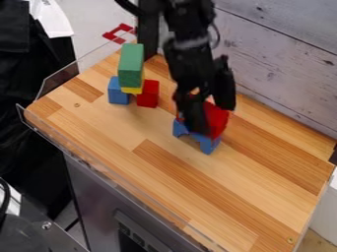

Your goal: Put the red arch onto the top of the blue arch.

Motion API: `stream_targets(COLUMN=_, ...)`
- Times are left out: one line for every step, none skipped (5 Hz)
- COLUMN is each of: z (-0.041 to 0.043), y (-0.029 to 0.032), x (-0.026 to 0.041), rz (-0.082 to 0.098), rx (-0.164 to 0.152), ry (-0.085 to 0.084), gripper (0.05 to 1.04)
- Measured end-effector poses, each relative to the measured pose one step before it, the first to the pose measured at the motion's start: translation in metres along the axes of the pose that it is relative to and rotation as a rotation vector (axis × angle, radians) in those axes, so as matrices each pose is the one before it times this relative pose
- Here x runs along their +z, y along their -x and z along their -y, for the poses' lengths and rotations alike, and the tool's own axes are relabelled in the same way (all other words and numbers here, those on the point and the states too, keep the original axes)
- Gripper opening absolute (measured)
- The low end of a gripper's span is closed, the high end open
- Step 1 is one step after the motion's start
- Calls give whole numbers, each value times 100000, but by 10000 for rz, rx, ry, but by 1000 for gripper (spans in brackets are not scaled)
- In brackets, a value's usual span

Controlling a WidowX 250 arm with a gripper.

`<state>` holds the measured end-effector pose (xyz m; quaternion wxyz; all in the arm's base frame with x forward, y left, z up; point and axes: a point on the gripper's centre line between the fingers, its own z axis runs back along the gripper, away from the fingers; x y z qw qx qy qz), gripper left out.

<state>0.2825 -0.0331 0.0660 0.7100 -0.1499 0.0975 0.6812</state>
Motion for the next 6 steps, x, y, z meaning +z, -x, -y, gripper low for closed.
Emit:
stream_targets(z=-106, y=954, x=3291, rz=561, rx=-316, ry=735, gripper=1001)
stream_targets(z=-1052, y=1264, x=2161, rz=485, rx=-839, ry=-61, gripper=1001)
stream_targets(z=-2230, y=2719, x=1891, rz=454, rx=-2120, ry=-746, gripper=1000)
stream_targets(z=-2220, y=1989, x=-1165, rz=-76, rx=-2432, ry=-2300, gripper=1001)
stream_targets(z=-780, y=206, x=-1846, rz=-529, rx=-2841, ry=-9, gripper=1001)
stream_targets(z=-567, y=-1784, x=-573, rz=379, rx=-2498, ry=-66, gripper=1001)
